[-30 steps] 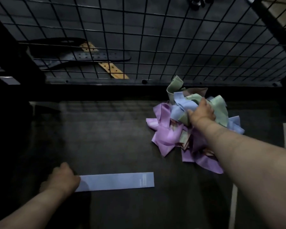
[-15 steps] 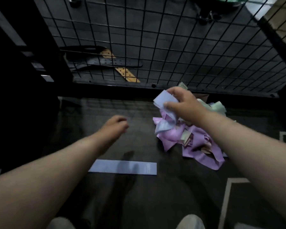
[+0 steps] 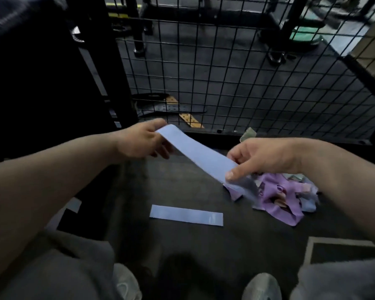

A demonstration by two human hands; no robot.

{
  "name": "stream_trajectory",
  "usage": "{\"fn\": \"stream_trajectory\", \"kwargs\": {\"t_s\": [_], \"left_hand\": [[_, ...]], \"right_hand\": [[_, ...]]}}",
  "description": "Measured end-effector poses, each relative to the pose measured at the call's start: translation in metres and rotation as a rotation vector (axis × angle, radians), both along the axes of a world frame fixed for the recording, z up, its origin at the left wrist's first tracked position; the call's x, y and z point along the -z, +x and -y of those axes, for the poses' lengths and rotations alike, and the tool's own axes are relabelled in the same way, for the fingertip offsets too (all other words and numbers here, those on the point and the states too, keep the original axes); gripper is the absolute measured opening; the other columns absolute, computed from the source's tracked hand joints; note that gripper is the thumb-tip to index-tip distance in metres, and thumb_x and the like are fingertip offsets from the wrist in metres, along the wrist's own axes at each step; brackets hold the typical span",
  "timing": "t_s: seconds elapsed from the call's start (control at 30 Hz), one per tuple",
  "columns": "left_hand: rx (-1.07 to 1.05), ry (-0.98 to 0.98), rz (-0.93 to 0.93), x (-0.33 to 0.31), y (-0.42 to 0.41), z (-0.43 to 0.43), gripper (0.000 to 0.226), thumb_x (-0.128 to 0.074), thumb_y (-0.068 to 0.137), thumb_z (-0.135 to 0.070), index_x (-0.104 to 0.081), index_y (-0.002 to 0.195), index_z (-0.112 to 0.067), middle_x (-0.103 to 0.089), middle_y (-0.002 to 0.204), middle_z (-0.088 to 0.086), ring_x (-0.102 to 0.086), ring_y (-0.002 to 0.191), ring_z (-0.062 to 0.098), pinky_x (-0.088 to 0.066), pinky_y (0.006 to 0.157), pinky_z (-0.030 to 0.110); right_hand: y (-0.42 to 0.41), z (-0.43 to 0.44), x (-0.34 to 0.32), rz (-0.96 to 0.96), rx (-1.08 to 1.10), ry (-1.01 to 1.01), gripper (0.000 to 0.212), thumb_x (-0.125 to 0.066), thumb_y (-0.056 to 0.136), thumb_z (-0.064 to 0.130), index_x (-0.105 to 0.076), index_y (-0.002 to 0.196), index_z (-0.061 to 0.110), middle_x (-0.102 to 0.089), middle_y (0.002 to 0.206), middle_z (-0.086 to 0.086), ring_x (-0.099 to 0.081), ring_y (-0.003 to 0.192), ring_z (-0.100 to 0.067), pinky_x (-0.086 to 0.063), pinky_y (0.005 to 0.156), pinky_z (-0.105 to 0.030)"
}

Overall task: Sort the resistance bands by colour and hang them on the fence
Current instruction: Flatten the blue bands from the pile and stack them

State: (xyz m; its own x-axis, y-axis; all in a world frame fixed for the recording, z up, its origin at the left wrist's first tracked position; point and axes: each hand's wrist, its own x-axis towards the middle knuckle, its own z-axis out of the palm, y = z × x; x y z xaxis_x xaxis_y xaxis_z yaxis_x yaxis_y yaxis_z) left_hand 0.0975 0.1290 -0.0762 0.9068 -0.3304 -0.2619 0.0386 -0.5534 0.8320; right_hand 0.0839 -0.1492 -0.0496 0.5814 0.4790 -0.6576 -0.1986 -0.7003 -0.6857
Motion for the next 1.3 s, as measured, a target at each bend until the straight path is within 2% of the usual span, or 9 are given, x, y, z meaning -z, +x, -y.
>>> {"fn": "stream_trajectory", "kwargs": {"t_s": [0.17, 0.33, 0.47, 0.6, 0.73, 0.9, 0.97, 1.07, 1.3], "left_hand": [[-0.167, 0.021, 0.067, -0.004, -0.009, -0.029, 0.021, -0.061, 0.095, -0.007, -0.053, 0.114, -0.008, -0.064, 0.1, 0.013, -0.06, 0.079, 0.015, -0.052, 0.065, 0.025], [-0.166, 0.091, 0.033, -0.008, -0.009, -0.053, 0.067, -0.085, 0.047, -0.016, -0.052, 0.105, -0.016, -0.06, 0.094, 0.007, -0.058, 0.08, 0.016, -0.052, 0.065, 0.03], [-0.122, 0.018, -0.175, -0.004, -0.013, -0.062, 0.061, -0.084, 0.067, 0.002, -0.052, 0.117, -0.013, -0.059, 0.103, 0.007, -0.062, 0.084, 0.015, -0.056, 0.06, 0.021], [-0.214, -0.102, -0.204, 0.001, -0.013, -0.049, 0.007, -0.066, 0.09, -0.011, -0.067, 0.095, -0.006, -0.067, 0.08, 0.005, -0.06, 0.075, 0.018, -0.05, 0.055, 0.015], [-0.327, -0.293, -0.25, 0.001, -0.017, -0.015, 0.009, -0.062, 0.092, -0.007, -0.068, 0.087, -0.002, -0.066, 0.071, 0.011, -0.06, 0.061, 0.021, -0.051, 0.052, 0.022], [-0.368, -0.362, -0.268, 0.005, -0.021, 0.044, 0.017, -0.064, 0.089, 0.0, -0.06, 0.085, -0.015, -0.062, 0.071, 0.005, -0.06, 0.058, 0.016, -0.051, 0.045, 0.024], [-0.321, -0.362, -0.294, 0.006, -0.023, 0.055, 0.009, -0.058, 0.094, -0.004, -0.063, 0.093, -0.011, -0.066, 0.082, 0.01, -0.065, 0.07, 0.02, -0.058, 0.056, 0.029], [-0.269, -0.51, -0.478, 0.001, -0.022, 0.047, 0.032, -0.036, 0.1, -0.012, -0.063, 0.112, 0.001, -0.07, 0.095, 0.018, -0.069, 0.089, 0.029, -0.058, 0.082, 0.034], [-0.031, -0.464, -0.276, 0.009, -0.011, 0.025, 0.064, -0.047, 0.054, 0.0, -0.067, 0.114, -0.008, -0.074, 0.102, 0.005, -0.068, 0.096, 0.015, -0.053, 0.075, 0.024]], "right_hand": [[-0.019, 0.014, 0.0, 0.054, 0.241, 0.137, 0.021, -0.072, 0.085, 0.003, -0.065, 0.104, 0.004, -0.073, 0.094, -0.012, -0.069, 0.083, -0.021, -0.054, 0.08, -0.038], [-0.019, 0.015, 0.003, 0.148, 0.506, 0.295, 0.025, -0.07, 0.082, -0.007, -0.069, 0.104, 0.005, -0.074, 0.088, -0.007, -0.069, 0.077, -0.015, -0.057, 0.062, -0.023], [-0.014, 0.02, 0.002, 0.207, 0.57, 0.294, 0.033, -0.07, 0.081, -0.009, -0.067, 0.111, 0.004, -0.075, 0.1, -0.012, -0.071, 0.09, -0.02, -0.061, 0.078, -0.029], [-0.011, 0.027, 0.005, 0.28, 0.647, 0.241, 0.031, -0.068, 0.083, -0.011, -0.066, 0.109, 0.006, -0.073, 0.105, -0.016, -0.069, 0.089, -0.023, -0.059, 0.072, -0.027], [-0.016, 0.012, 0.017, 0.526, 0.539, -0.005, 0.031, -0.074, 0.084, 0.001, -0.064, 0.109, 0.018, -0.069, 0.114, -0.007, -0.065, 0.1, -0.019, -0.056, 0.083, -0.031], [-0.048, -0.054, 0.029, 0.395, 0.205, 0.276, 0.073, -0.085, 0.075, 0.019, -0.047, 0.137, 0.028, -0.059, 0.126, 0.004, -0.062, 0.115, -0.009, -0.051, 0.099, -0.029], [-0.051, -0.066, 0.039, 0.526, 0.202, 0.208, 0.083, -0.086, 0.074, 0.024, -0.04, 0.142, 0.032, -0.058, 0.125, 0.01, -0.059, 0.114, -0.005, -0.049, 0.096, -0.025], [-0.046, -0.062, 0.046, 0.719, 0.371, 0.138, 0.042, -0.071, 0.088, 0.012, -0.055, 0.124, 0.025, -0.065, 0.108, 0.009, -0.062, 0.099, -0.007, -0.051, 0.082, -0.02], [-0.031, -0.056, 0.031, 0.075, 0.724, 0.641, 0.015, -0.046, 0.101, 0.001, -0.059, 0.108, 0.001, -0.069, 0.104, -0.02, -0.071, 0.082, -0.03, -0.059, 0.064, -0.034]]}}
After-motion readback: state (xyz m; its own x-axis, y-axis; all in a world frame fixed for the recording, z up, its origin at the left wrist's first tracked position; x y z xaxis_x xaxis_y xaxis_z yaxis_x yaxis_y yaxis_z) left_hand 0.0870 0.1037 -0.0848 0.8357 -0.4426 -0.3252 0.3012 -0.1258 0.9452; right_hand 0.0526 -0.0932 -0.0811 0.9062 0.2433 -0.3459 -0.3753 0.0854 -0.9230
